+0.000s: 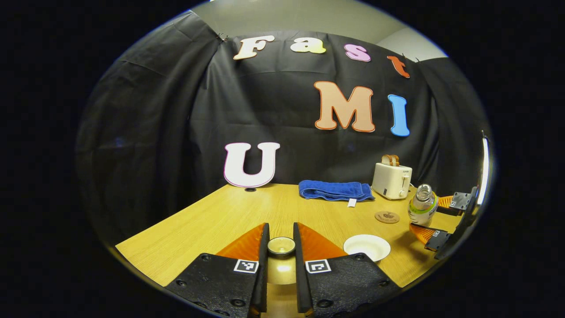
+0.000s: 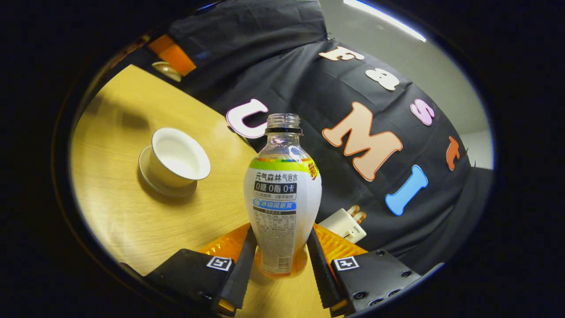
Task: Open the teacup lid with one hand, grasp the water bottle and pour water into the teacup with the other hand; after pouring, place the water bottle on the coaster and then close the teacup lid.
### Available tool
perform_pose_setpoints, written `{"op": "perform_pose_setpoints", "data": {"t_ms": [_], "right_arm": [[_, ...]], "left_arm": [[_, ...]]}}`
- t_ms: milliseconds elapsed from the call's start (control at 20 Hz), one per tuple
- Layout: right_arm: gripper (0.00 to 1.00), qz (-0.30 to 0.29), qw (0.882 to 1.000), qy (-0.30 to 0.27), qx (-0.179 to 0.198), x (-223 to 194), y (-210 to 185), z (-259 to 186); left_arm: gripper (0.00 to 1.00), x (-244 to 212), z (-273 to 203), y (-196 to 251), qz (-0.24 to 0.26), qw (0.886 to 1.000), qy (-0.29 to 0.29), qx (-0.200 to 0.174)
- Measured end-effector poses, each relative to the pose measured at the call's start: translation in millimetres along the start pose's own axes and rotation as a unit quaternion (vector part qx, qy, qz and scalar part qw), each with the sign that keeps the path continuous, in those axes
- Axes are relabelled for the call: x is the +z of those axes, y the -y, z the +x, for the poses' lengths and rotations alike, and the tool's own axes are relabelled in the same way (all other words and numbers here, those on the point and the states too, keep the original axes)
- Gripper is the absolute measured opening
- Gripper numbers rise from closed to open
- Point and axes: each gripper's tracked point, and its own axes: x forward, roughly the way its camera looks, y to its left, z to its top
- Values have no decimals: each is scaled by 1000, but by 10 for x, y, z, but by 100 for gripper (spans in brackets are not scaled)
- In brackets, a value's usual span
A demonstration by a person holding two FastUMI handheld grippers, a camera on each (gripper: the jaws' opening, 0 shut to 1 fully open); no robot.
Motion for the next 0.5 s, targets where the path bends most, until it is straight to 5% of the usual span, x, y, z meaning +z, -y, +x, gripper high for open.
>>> {"op": "perform_pose_setpoints", "data": {"t_ms": [500], "right_arm": [[67,-180,983,23,3,38,-200,-12]], "left_arm": [[24,81,-31,-96,-15,1000,9,6]]}}
